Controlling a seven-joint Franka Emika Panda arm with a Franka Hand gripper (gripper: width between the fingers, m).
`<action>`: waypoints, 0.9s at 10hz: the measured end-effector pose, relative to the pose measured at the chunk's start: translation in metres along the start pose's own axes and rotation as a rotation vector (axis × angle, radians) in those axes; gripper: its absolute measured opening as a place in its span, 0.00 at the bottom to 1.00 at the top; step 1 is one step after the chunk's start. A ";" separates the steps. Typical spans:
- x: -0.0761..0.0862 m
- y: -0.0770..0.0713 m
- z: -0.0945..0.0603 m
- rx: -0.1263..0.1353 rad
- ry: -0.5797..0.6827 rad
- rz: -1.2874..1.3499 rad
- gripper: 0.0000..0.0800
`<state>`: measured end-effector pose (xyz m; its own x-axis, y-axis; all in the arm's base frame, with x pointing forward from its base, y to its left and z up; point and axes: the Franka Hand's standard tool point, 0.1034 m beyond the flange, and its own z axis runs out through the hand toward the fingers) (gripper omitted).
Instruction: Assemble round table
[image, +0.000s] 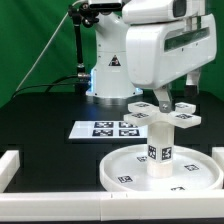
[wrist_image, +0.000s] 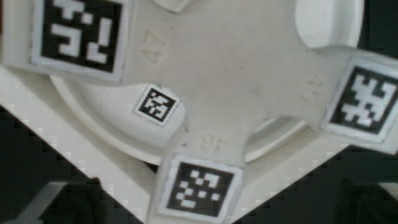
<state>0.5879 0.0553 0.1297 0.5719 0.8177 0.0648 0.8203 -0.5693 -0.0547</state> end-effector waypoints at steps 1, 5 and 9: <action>-0.006 0.001 -0.001 0.000 -0.002 -0.069 0.81; -0.009 0.003 0.002 0.001 -0.008 -0.307 0.81; -0.023 -0.009 0.007 -0.003 -0.021 -0.463 0.81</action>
Offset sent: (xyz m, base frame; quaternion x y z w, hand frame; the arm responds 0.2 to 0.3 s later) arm 0.0000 0.0000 0.0000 0.0000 0.0000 -0.1938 0.9810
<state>0.5671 0.0423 0.1215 0.1448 0.9875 0.0618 0.9894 -0.1437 -0.0221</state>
